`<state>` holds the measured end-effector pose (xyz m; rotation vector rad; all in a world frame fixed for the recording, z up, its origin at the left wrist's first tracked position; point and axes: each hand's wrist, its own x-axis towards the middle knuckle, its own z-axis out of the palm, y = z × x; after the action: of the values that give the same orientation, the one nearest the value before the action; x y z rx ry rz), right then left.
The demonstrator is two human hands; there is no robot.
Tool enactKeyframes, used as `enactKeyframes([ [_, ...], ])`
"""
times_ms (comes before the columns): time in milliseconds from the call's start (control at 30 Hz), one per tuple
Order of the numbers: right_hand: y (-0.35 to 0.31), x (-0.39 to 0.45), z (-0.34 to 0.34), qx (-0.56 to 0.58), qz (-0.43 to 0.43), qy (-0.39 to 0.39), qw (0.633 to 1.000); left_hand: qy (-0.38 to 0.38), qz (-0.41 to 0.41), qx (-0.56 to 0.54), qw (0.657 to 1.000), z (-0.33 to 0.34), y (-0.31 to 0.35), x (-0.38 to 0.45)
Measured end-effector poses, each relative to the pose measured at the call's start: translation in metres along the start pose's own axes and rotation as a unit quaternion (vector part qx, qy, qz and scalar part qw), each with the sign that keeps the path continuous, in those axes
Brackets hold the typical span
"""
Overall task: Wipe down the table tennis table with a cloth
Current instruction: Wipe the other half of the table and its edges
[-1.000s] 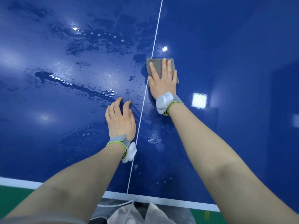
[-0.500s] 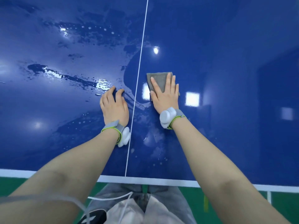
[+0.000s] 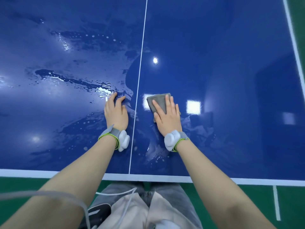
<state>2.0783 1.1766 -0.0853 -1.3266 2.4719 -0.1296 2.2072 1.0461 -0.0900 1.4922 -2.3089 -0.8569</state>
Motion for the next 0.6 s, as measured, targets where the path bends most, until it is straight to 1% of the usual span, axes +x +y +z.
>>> enactKeyframes([
  [67,-0.005,-0.005,0.001,0.001,0.038,-0.005,0.999,-0.003,-0.015,-0.013,1.0,0.0,0.001,-0.007],
  [100,-0.01,-0.007,0.001,0.0,0.041,-0.005,0.999,-0.005,-0.019,-0.017,1.0,0.0,0.001,-0.009],
  [267,-0.035,-0.02,0.008,-0.034,-0.035,-0.034,0.998,-0.011,-0.023,-0.029,0.999,-0.001,0.001,-0.015],
  [300,-0.038,-0.023,0.008,-0.04,-0.048,-0.027,0.998,-0.013,-0.023,-0.033,0.999,-0.002,0.002,-0.015],
  [433,-0.026,-0.026,0.006,-0.041,-0.112,-0.024,0.993,-0.027,-0.032,-0.051,0.998,-0.007,0.003,-0.016],
  [533,-0.023,-0.03,-0.002,-0.017,-0.1,-0.054,0.993,-0.031,-0.051,-0.064,0.996,-0.01,0.002,-0.017],
  [600,-0.029,-0.031,-0.003,-0.002,-0.085,-0.059,0.995,-0.025,-0.071,-0.072,0.995,-0.009,0.005,-0.017],
])
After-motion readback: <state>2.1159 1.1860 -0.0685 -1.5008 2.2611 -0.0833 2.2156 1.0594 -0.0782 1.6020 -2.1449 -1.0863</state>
